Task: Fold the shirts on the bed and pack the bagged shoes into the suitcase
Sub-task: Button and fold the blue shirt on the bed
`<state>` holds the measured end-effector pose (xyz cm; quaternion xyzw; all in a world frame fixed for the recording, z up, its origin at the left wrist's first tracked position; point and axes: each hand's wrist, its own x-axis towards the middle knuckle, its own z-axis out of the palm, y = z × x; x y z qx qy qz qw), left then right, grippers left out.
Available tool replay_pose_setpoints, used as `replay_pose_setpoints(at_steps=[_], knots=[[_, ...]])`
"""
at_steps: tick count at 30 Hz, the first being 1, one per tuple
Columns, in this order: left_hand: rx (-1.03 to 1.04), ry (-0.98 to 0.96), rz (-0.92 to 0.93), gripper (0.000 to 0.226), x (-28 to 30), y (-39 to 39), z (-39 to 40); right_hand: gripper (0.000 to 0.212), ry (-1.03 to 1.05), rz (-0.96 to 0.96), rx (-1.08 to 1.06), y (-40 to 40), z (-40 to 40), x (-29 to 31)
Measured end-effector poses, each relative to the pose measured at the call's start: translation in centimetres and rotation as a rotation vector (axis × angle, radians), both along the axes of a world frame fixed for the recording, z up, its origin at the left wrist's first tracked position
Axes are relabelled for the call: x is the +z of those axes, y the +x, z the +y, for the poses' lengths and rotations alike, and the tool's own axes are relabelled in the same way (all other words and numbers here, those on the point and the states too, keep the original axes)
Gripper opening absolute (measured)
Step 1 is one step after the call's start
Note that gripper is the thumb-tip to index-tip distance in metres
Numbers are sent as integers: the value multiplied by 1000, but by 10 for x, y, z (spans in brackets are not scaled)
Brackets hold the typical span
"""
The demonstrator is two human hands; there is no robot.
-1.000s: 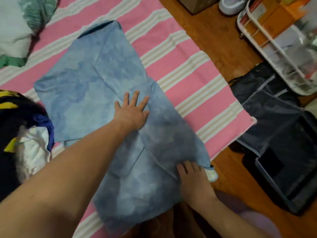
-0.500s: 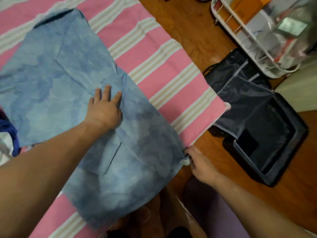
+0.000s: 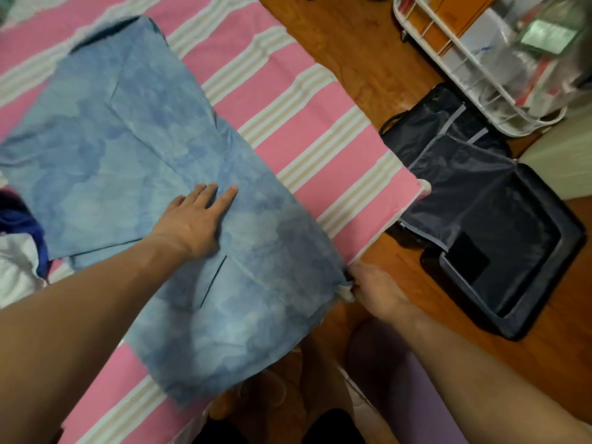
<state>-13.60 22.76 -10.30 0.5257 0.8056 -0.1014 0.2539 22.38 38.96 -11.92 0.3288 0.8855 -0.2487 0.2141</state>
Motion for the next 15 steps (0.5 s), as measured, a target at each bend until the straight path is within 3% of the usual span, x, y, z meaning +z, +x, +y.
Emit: replay_pose_setpoints(at_steps=[2,4,6,7,9,10,12,15], knots=[[15,-52,-29,100,2,-1,0,16,34,43,-228,15,-9,8],[26,-110,-47,95,0,-3,2,12,158,41,-318,35,-21,18],[18,-164,-46,92,-3,-4,4,6,195,-173,-115,43,-31,26],[25,-180,-52,90,-5,-4,6,17,170,-353,-5,42,-34,26],[88,-168,-89,80,-7,0,13,33,107,-684,-5,31,-27,32],[121,-149,-109,75,-6,2,16,35,99,-758,-61,17,-19,37],[149,-81,-127,64,-2,7,19,27,133,-643,-90,-21,-1,53],[216,139,-75,56,0,16,11,14,188,-204,44,-101,22,63]])
